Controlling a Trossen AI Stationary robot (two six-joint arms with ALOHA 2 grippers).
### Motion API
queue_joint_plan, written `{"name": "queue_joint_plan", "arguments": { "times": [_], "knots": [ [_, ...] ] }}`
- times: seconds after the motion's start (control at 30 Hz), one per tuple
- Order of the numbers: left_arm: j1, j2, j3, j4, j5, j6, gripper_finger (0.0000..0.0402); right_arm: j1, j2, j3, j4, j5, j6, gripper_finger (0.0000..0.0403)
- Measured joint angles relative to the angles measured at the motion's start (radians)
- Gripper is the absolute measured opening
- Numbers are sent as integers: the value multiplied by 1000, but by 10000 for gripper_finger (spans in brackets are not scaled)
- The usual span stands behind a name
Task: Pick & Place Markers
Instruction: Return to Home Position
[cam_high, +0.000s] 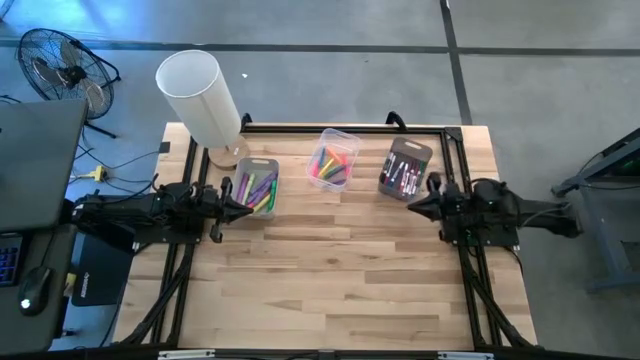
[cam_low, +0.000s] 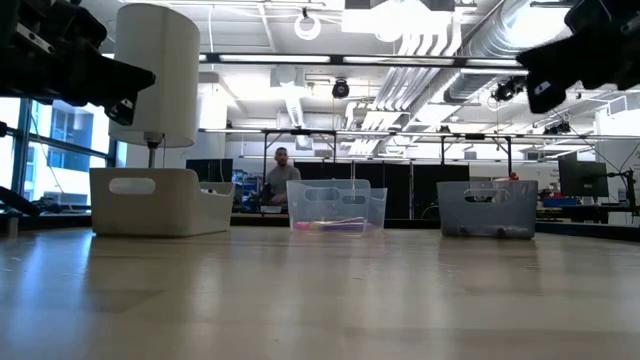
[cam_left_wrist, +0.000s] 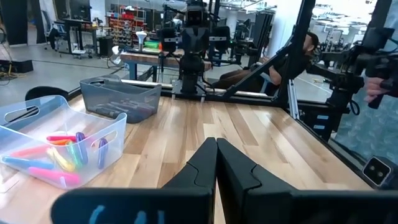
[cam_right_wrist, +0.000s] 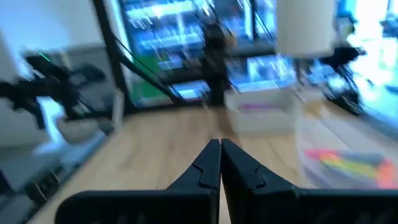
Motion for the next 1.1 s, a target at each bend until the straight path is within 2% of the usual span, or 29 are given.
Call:
{"name": "queue_joint_plan", "arguments": {
  "times": [0.13, 0.5, 0.83, 1.1],
  "knots": [
    [0, 3, 0, -2, 3, 0, 1, 0, -4, -125, 242, -45, 53, 0],
    [0, 2, 0, -2, -4, 0, 1, 0, -18, -128, 257, -30, 50, 0],
    [0, 2, 0, -2, -4, 0, 1, 0, -18, -116, 164, -37, 103, 0],
    [0, 2, 0, -2, -4, 0, 1, 0, -18, -1, -93, -35, 42, 0]
  ]
}}
